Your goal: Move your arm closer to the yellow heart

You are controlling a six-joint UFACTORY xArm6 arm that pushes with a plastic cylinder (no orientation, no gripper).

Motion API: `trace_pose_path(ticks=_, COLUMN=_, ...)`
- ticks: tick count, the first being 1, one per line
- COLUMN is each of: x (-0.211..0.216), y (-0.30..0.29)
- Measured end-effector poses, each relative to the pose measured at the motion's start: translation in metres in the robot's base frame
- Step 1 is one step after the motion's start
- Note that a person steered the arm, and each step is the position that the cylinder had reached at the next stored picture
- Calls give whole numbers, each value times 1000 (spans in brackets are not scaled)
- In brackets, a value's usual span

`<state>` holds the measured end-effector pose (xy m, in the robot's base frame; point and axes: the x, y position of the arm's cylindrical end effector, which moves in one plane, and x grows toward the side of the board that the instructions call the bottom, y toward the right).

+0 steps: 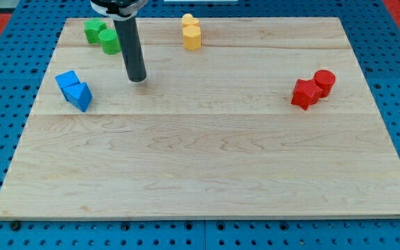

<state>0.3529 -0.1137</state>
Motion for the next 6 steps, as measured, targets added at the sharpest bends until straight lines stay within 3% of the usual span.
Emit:
trace_pose_path(ticks=5, x=-136, y=1)
trace_pose_path(ticks=6, x=-139, y=41)
